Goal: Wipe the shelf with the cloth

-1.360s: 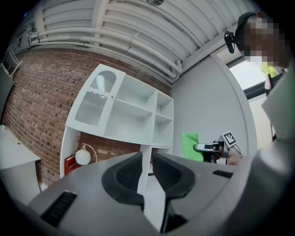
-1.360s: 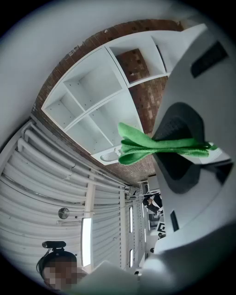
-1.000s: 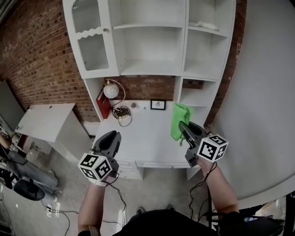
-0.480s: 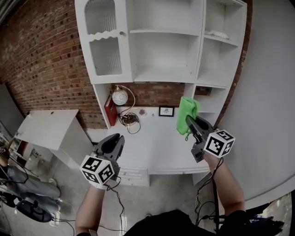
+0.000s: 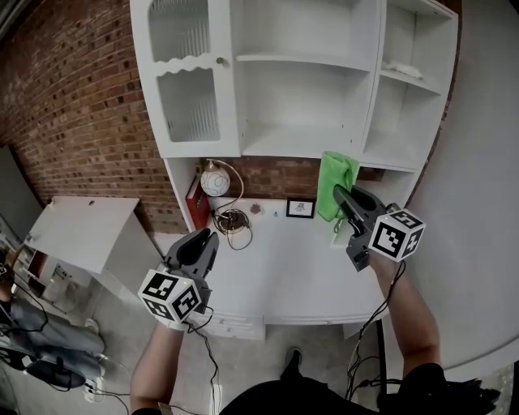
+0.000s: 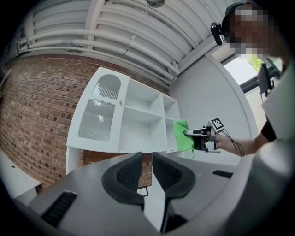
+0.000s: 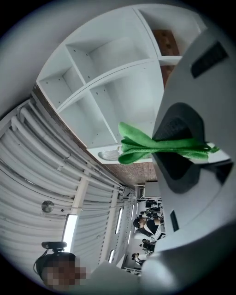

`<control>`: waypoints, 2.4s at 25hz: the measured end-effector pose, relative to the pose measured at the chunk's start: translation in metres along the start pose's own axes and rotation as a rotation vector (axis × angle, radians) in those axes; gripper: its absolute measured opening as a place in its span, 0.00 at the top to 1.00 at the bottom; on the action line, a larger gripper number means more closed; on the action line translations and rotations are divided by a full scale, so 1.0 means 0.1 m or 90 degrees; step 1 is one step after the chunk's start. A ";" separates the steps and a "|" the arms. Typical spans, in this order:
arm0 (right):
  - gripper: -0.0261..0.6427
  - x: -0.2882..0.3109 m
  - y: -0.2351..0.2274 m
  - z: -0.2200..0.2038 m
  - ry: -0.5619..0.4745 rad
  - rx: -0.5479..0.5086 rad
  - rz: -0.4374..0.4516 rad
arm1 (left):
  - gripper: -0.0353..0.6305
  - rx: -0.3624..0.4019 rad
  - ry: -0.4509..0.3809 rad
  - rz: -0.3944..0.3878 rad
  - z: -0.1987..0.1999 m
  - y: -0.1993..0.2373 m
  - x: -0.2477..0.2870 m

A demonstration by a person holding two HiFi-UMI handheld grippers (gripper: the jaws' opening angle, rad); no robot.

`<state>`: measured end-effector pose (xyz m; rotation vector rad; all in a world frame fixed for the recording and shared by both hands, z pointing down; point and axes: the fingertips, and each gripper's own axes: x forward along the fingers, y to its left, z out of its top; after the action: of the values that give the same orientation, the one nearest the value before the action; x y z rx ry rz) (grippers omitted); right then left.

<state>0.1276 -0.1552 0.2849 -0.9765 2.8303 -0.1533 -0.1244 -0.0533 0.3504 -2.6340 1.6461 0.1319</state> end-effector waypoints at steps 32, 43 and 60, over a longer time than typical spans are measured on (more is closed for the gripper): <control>0.89 3.09 -1.66 0.55 0.164 0.109 0.090 | 0.85 0.017 0.021 0.063 -0.04 1.48 1.69; 0.89 4.31 -1.88 -0.04 0.273 0.186 0.025 | 0.85 -0.005 0.043 0.158 -0.18 2.31 0.98; 0.89 4.80 -2.18 -0.78 0.513 0.075 -0.066 | 0.85 -0.029 0.066 0.262 -0.42 2.61 0.42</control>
<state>-0.1276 -0.6191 0.3435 -1.2498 3.3909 -0.8990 -0.3381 -0.2088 0.3930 -2.3267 2.2243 0.0428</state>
